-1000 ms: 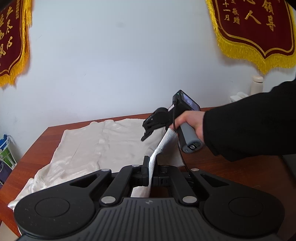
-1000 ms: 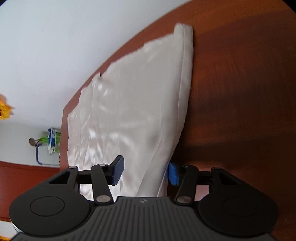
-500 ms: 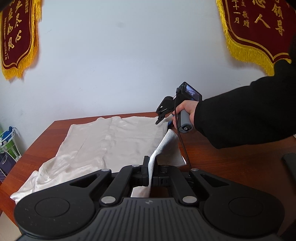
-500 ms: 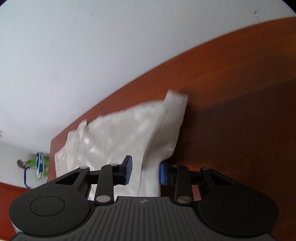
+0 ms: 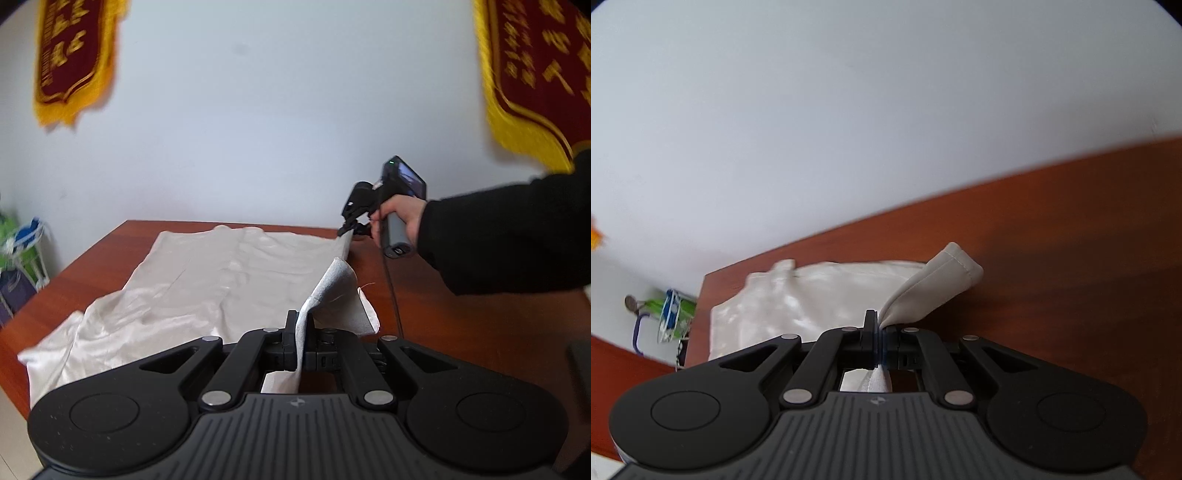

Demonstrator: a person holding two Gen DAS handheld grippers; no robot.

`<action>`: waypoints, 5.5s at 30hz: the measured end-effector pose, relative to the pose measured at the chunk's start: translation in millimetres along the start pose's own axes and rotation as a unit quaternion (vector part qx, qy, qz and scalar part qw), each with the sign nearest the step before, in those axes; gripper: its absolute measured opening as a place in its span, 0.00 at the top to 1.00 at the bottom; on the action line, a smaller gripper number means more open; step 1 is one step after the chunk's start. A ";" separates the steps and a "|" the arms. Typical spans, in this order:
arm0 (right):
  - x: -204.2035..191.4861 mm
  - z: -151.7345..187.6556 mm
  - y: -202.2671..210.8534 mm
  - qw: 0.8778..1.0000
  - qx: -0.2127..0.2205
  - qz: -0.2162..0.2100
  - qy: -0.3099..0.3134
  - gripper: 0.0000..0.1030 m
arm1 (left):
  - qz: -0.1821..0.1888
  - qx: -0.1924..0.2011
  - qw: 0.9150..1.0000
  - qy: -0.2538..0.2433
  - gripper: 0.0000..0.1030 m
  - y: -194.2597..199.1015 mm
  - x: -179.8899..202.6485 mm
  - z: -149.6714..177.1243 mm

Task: Fold clothes

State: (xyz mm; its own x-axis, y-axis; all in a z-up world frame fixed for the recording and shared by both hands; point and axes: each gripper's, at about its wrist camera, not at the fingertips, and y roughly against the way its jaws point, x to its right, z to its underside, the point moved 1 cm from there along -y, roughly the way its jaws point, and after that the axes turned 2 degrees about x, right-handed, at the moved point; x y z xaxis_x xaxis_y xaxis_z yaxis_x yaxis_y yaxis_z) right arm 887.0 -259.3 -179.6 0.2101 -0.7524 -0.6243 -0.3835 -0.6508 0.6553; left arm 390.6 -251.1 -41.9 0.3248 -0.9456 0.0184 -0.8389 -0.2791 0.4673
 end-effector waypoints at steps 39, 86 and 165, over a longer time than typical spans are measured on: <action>-347.9 88.5 -214.5 0.978 -0.030 0.050 0.202 0.98 | -0.117 0.017 0.969 0.217 0.99 -21.0 -354.4 13.6; -351.7 245.6 40.2 0.894 -0.105 -0.017 0.436 0.36 | -0.094 -0.048 0.975 0.197 0.95 -61.6 -422.7 50.1; -456.0 507.8 40.8 0.943 0.116 0.189 0.248 0.99 | 0.373 -0.065 0.891 -0.250 0.50 -110.2 -513.0 20.6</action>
State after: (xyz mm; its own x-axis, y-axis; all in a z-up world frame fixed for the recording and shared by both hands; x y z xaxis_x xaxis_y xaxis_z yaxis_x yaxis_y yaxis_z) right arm 318.9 108.9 -84.2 0.3914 -0.9188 -0.0508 -0.6893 -0.3293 0.6454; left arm 307.4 261.4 -121.1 -0.5638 -0.8258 -0.0146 -0.6723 0.4486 0.5889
